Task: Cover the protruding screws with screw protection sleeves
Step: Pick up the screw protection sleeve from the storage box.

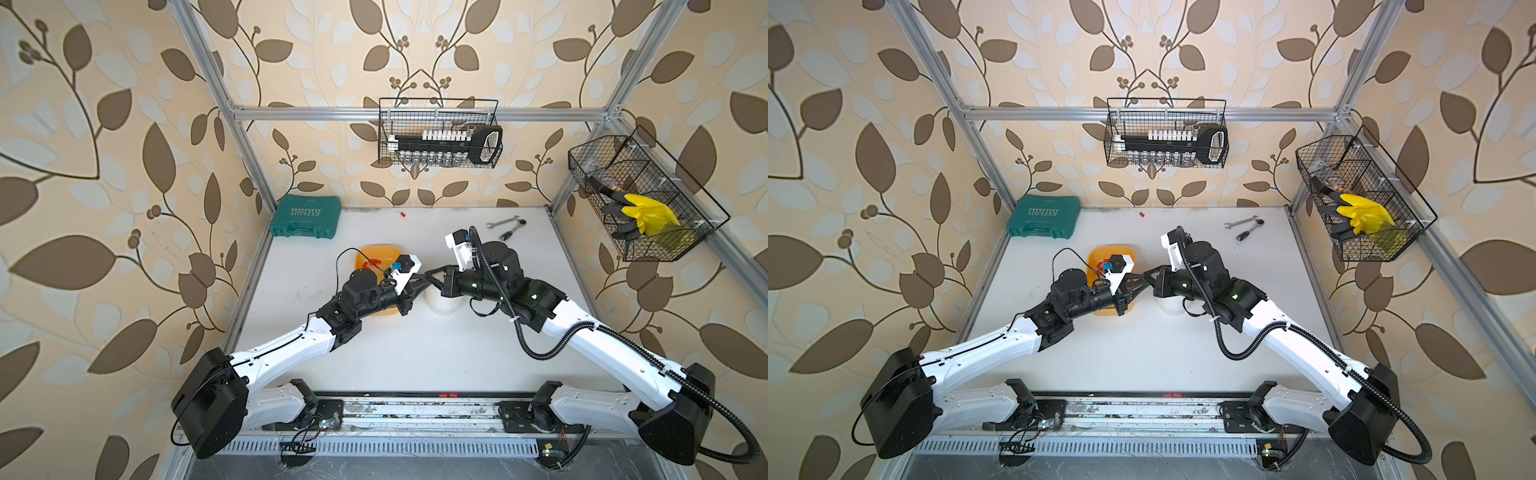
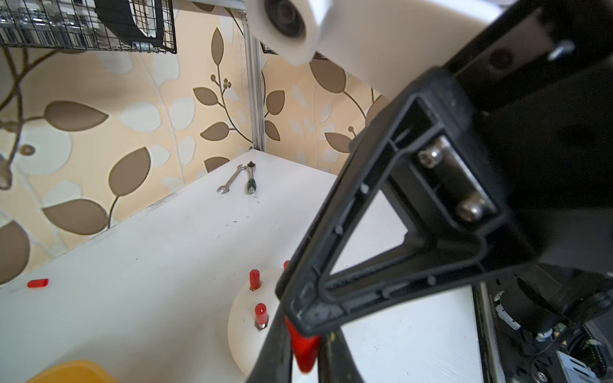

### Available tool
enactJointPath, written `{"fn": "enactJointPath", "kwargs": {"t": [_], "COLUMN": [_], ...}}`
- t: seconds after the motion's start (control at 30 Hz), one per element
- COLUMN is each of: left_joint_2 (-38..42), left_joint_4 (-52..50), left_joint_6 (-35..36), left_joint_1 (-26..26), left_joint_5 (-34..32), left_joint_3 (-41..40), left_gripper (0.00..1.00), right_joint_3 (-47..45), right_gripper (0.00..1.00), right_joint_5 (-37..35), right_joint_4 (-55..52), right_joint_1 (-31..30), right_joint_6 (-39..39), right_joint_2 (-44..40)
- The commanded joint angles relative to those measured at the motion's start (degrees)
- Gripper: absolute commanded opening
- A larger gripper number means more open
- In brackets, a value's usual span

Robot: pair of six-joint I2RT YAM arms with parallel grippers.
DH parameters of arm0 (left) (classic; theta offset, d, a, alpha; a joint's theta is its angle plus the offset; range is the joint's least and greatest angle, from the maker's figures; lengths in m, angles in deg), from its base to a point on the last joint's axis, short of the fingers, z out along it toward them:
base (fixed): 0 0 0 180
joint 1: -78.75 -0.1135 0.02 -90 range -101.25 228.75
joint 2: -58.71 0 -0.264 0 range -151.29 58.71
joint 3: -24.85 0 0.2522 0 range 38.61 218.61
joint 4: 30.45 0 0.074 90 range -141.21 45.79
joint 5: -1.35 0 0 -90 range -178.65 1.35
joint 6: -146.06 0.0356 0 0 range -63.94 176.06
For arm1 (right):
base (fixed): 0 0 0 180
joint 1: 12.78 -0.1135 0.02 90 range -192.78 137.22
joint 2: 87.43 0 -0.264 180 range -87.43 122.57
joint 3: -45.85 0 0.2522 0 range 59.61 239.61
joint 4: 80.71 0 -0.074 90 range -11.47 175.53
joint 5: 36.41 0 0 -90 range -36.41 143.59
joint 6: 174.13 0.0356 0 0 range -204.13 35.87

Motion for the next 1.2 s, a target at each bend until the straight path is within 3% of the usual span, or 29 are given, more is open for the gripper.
{"fn": "enactJointPath", "kwargs": {"t": [0.0,0.13,0.2,0.27,0.33,0.43,0.5,0.6,0.63,0.87,0.9,0.93,1.0,1.03,1.17], "left_joint_2": [0.64,0.89,0.99,1.08,0.99,1.08,1.0,0.99,0.9,1.47,1.64,1.9,2.76,3.45,7.51], "left_joint_4": [2.46,2.6,2.56,2.79,2.9,3.57,3.98,3.87,3.98,3.54,3.31,3.32,3.35,3.16,1.15], "left_joint_6": [0.51,0.93,0.94,0.93,1.02,1.59,1.98,2.33,2.38,2.43,2.45,2.35,2.79,3.18,4.33], "left_joint_1": [0.41,0.38,0.38,0.39,0.38,0.38,0.39,0.39,0.38,0.38,0.43,0.38,0.38,0.43,0.38], "left_joint_5": [0.73,0.49,-0.07,-0.32,-0.83,-0.87,-0.4,-0.32,-0.31,-0.61,-1.08,-1.67,-1.7,-1.9,-5.61], "left_joint_3": [2.07,1.94,1.95,1.95,2.0,1.87,1.93,2.13,2.04,1.9,1.79,1.45,0.38,-0.3,-4.14], "left_gripper": [0.1,0.01,0.15,0.22,0.39,0.38,0.21,0.15,0.07,0.06,0.13,0.27,0.33,0.43,0.54], "right_joint_3": [-1.42,-1.31,-1.34,-1.34,-1.25,-1.38,-1.68,-1.78,-1.74,-2.04,-1.93,-1.78,-1.87,-1.95,-1.92], "right_gripper": [0.0,0.0,0.0,0.0,0.0,0.0,0.0,0.0,0.0,0.0,0.0,0.0,0.0,0.0,0.0], "right_joint_5": [0.69,0.68,0.94,1.03,1.33,2.16,2.39,2.8,3.25,2.53,2.3,2.21,3.95,4.37,8.61], "right_joint_4": [0.28,0.33,0.28,0.28,0.35,0.63,0.97,1.16,1.08,1.18,1.13,0.91,1.06,1.08,0.25], "right_joint_1": [-0.33,-0.29,-0.33,-0.33,-0.33,-1.36,-1.55,-1.56,-1.49,-1.66,-1.5,-1.11,0.02,1.37,5.42], "right_joint_6": [0.31,0.17,0.08,0.13,0.17,0.5,0.78,0.88,0.95,0.82,0.63,0.63,1.31,1.44,1.95], "right_joint_2": [0.36,0.37,0.37,0.46,0.59,1.05,1.08,1.15,1.33,0.64,0.43,0.3,-0.26,-0.69,-2.13]}}
